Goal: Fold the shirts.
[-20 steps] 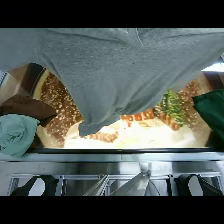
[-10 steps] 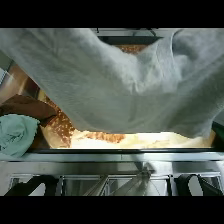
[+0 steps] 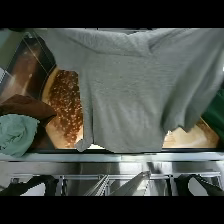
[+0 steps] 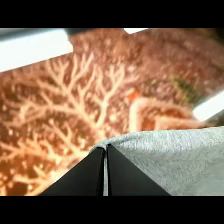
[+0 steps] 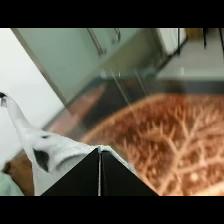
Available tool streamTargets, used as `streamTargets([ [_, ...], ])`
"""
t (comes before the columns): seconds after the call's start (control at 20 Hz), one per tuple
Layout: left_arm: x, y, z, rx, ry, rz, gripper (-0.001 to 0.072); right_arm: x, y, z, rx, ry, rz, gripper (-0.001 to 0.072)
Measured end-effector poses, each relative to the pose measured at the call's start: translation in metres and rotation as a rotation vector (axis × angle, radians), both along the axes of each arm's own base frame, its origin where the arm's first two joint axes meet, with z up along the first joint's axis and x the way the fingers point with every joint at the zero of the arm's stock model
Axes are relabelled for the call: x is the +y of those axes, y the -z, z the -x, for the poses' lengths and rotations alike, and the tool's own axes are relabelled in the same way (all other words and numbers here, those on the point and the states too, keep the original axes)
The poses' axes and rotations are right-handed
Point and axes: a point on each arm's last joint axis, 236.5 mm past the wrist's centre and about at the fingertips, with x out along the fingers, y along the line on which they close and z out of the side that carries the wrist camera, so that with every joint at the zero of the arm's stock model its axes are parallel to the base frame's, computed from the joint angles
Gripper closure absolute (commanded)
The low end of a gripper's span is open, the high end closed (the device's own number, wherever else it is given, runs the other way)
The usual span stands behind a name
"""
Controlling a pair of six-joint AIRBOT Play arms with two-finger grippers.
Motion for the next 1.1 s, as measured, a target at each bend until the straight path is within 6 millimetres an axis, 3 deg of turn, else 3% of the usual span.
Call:
streamTargets([
  [0.1, 0.005, 0.068, -0.041, 0.121, -0.006, 0.002, 0.0691, 0.003, 0.066, -0.053, 0.124, 0.008, -0.008, 0.069],
  [0.15, 0.005, 0.101, -0.058, 0.173, -0.007, 0.013, 0.0651, 0.003, 0.101, -0.078, 0.18, 0.023, -0.004, 0.0476],
  [0.2, 0.005, 0.131, -0.072, 0.219, -0.009, 0.031, 0.0388, 0.002, 0.133, -0.1, 0.233, 0.044, -0.004, 0.0292],
  [0.25, 0.006, 0.153, -0.083, 0.254, -0.011, 0.053, 0.005, 0.001, 0.166, -0.118, 0.282, 0.056, 0.003, 0.0291],
  [0.3, 0.007, 0.17, -0.089, 0.285, -0.012, 0.075, -0.0006, -0.002, 0.192, -0.131, 0.325, 0.061, 0.006, 0.029],
  [0.45, 0.022, 0.183, -0.088, 0.371, 0.007, 0.127, 0.0, -0.025, 0.238, -0.149, 0.398, 0.08, 0.039, 0.0237],
  [0.55, 0.031, 0.189, -0.064, 0.503, 0.043, 0.158, 0.0, -0.052, 0.263, -0.151, 0.46, 0.116, 0.082, 0.0228],
  [0.7, 0.029, 0.209, -0.006, 0.755, 0.105, 0.194, -0.0001, -0.085, 0.306, -0.149, 0.568, 0.154, 0.137, 0.0228],
  [0.95, 0.006, 0.272, 0.109, 1.118, 0.122, 0.158, 0.0, -0.084, 0.38, -0.142, 0.755, 0.067, 0.14, 0.0228],
  [1.1, -0.006, 0.304, 0.174, 1.259, 0.103, 0.132, 0.0, -0.073, 0.41, -0.139, 0.829, 0.015, 0.129, 0.023],
])
